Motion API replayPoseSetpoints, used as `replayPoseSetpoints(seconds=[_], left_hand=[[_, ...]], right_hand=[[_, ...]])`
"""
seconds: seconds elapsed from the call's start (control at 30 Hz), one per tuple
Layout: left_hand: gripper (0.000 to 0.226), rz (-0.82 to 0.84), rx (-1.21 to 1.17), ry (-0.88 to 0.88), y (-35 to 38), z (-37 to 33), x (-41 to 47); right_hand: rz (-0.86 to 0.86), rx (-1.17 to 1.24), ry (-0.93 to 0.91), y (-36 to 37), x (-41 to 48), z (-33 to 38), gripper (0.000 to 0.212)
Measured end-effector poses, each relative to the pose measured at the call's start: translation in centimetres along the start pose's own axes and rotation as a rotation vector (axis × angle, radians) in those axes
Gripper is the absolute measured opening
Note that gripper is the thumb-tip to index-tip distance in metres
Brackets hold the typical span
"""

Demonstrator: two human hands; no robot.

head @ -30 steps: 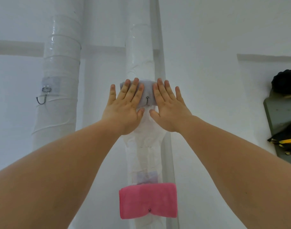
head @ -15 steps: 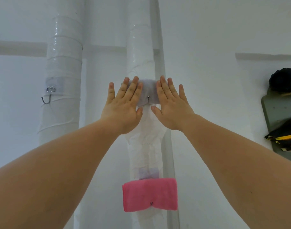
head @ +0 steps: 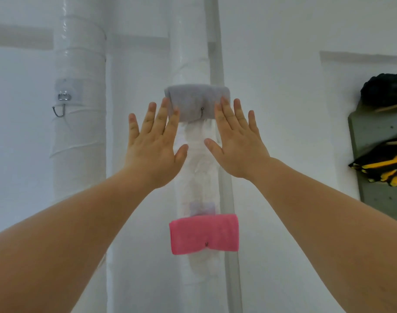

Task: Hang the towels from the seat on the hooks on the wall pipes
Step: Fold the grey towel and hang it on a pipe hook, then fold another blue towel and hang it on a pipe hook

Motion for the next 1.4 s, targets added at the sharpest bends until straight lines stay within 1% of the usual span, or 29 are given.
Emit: replayPoseSetpoints(seconds=[0.1, 0.2, 0.4, 0.53, 0.6, 0.7, 0.77, 0.83, 0.97, 1.07, 1.17, 1.3, 1.4], left_hand=[[0.085, 0.079, -0.069, 0.005, -0.1, 0.5, -3.2], [0.086, 0.146, -0.12, 0.069, -0.3, 2.0, -6.3], [0.089, 0.207, -0.203, 0.158, -0.1, 9.3, -11.9], [0.088, 0.227, -0.207, 0.331, 0.1, 14.6, -16.6], [0.088, 0.261, -0.273, 0.421, 0.0, 16.6, -19.5], [0.087, 0.278, -0.362, 0.567, -0.3, 19.3, -23.5], [0.086, 0.286, -0.459, 0.628, -0.5, 20.9, -26.1], [0.083, 0.332, -0.56, 0.665, -0.7, 22.0, -29.0], [0.079, 0.465, -0.625, 0.8, -0.7, 22.0, -35.9], [0.077, 0.565, -0.67, 0.82, -0.7, 21.0, -40.7], [0.077, 0.702, -0.718, 0.858, -1.0, 19.2, -45.8], [0.08, 0.846, -0.743, 0.977, -2.5, 15.9, -52.9], [0.078, 0.954, -0.768, 1.055, -4.5, 13.0, -58.1]], right_hand=[[0.057, -0.007, 0.059, 0.1, -3.4, 1.9, 0.076], [0.12, 0.01, 0.145, 0.2, -7.0, 4.8, 0.072], [0.232, -0.105, 0.273, 1.4, -12.1, 14.2, 0.073], [0.299, -0.21, 0.418, 1.7, -15.2, 22.7, 0.074], [0.331, -0.246, 0.504, 1.7, -17.0, 27.1, 0.074], [0.427, -0.319, 0.607, 1.1, -19.6, 32.6, 0.077], [0.49, -0.36, 0.633, 0.5, -21.8, 35.5, 0.078], [0.563, -0.385, 0.652, 0.1, -24.4, 37.9, 0.077], [0.671, -0.398, 0.764, -0.7, -29.7, 42.3, 0.077], [0.738, -0.376, 0.843, -1.3, -34.2, 45.3, 0.077], [0.837, -0.366, 0.924, -2.1, -39.6, 47.6, 0.077], [0.981, -0.315, 1.076, -4.0, -48.3, 50.4, 0.074], [1.041, -0.267, 1.216, -6.3, -55.2, 52.8, 0.071]])
Point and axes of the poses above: each hand's wrist, its own x-axis towards the middle knuckle, its own y-axis out of the palm, z = x × y, the point moved 1 cm from there along x, towards the middle knuckle, and after that the axes turned 3 degrees about x, right-handed, at the moved point
